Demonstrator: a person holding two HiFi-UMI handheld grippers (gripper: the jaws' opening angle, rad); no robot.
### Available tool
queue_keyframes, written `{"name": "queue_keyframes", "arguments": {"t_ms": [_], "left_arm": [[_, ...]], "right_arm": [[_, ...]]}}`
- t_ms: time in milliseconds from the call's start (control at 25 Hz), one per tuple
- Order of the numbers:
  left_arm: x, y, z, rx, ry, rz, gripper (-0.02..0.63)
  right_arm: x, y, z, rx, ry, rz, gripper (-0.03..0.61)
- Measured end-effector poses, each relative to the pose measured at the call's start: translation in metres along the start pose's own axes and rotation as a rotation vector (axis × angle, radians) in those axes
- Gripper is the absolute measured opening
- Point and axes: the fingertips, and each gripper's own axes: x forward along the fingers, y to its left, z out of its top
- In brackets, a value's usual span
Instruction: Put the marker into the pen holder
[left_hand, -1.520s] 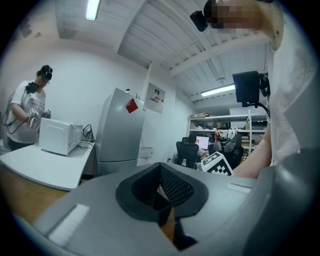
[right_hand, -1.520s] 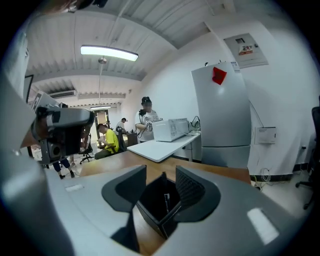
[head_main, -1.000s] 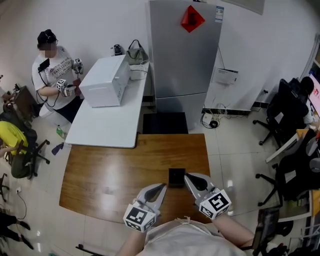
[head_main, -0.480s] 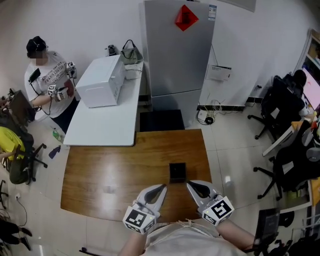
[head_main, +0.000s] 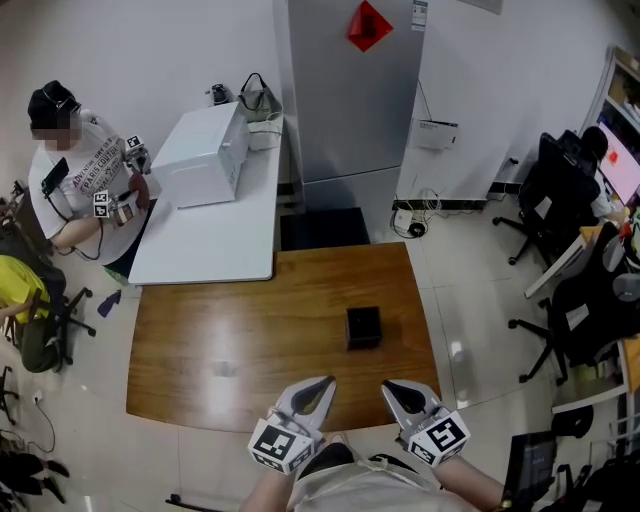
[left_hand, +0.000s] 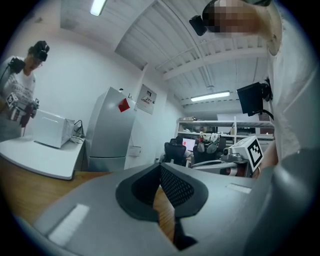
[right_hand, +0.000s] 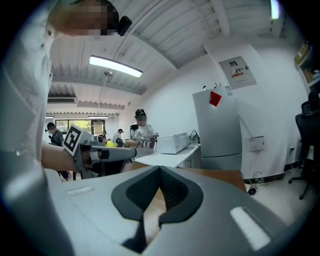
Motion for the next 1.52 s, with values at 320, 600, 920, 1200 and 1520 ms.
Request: {"name": "queue_keyframes", "arguments": {"t_ms": [320, 600, 920, 1200, 1520], "left_arm": [[-0.024, -0.055, 0.006, 0.029, -0.021, 0.010, 0.017], [-0.056, -0.152, -0.029, -0.001, -0.019, 0.037, 0.017], [-0.106, -0.261, -0.059, 0.008, -0.004, 0.062, 0.017], [-0.143, -0.293, -0.053, 0.019, -0.026, 0.117, 0.017], [-0.165, -0.300, -0.043, 0.054, -0.047, 0.083, 0.017]], "right_arm": [[-0.054, 0.029, 0.001, -0.006, -0.038, 0.024, 0.002], [-0.158, 0.047, -0.027, 0.038, -0.003, -0.007, 0.002], [-0.252, 0.088, -0.065, 0.060, 0.029, 0.034, 0.002], [-0.286, 0.125, -0.051, 0.011, -0.001, 0.071, 0.002], [-0.285, 0.149, -0.037, -0.014, -0.016, 0.052, 0.002]]}}
